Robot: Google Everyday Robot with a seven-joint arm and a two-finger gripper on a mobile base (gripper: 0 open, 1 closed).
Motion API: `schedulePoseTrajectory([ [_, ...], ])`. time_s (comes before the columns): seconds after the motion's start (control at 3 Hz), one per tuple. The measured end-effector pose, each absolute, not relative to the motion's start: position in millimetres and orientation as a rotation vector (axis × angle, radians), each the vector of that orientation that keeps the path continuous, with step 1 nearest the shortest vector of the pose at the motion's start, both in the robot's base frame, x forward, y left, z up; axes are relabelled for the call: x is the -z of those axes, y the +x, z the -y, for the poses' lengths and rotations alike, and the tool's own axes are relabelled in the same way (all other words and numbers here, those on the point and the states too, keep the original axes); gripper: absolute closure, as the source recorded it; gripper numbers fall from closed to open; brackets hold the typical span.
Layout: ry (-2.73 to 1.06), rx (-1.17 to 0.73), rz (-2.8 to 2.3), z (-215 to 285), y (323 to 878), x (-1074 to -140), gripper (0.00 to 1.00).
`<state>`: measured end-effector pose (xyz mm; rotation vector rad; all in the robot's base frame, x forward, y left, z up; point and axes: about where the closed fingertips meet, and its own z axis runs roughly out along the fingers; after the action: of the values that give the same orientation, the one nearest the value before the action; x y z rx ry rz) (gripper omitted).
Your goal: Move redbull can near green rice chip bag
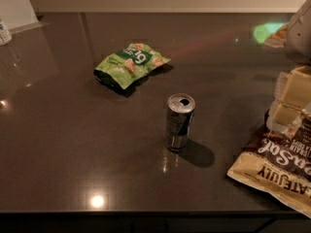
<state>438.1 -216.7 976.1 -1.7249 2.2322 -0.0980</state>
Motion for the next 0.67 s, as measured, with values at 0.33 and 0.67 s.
schedulePoseTrajectory([
  [0.33, -1.723, 0.1, -2.229, 216.3, 438.2, -976.7, 0.0],
  [0.67, -1.7, 0.061, -2.184, 207.8, 440.2, -971.6, 0.0],
])
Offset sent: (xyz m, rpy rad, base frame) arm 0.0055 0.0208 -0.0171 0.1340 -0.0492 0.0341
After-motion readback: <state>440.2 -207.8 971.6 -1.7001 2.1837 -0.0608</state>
